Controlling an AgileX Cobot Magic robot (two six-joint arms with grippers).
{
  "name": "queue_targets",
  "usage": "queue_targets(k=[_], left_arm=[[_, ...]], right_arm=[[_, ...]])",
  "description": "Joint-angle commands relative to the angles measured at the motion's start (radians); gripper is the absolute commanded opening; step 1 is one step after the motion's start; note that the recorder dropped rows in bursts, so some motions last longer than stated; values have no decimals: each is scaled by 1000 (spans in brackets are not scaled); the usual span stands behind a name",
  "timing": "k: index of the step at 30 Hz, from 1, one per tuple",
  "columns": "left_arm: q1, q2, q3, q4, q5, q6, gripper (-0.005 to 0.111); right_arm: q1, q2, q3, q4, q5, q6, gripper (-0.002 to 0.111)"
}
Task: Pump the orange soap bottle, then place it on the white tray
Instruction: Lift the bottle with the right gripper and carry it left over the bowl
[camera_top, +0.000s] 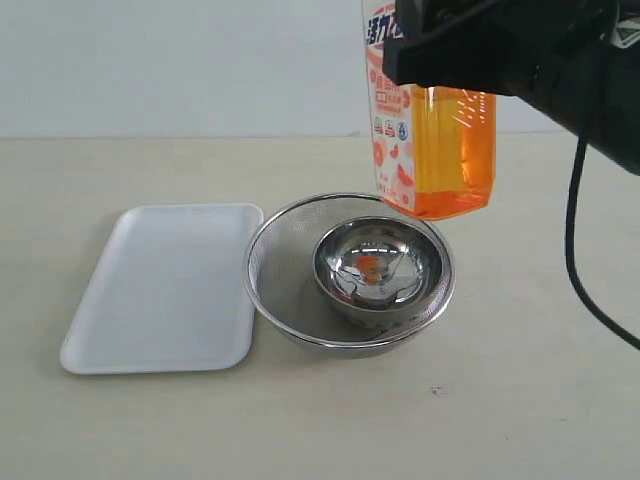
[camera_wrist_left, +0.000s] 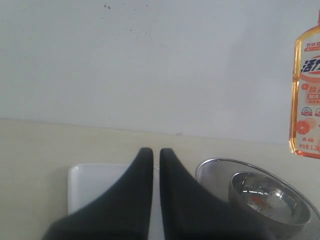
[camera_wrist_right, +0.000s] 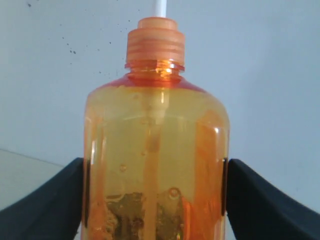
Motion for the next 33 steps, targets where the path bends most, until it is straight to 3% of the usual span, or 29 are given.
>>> queue_targets(k=[1,25,33], left_arm=[[0,-3,3,-7,13,-7,5],[0,-3,3,-7,11,-7,5],[0,-3,3,-7,14,-7,5]], right_arm=[[1,-26,-27,-121,-89,85,0],[1,-17,-44,-512,-89,502,0],[103,95,-148,-520,-88,460,0]])
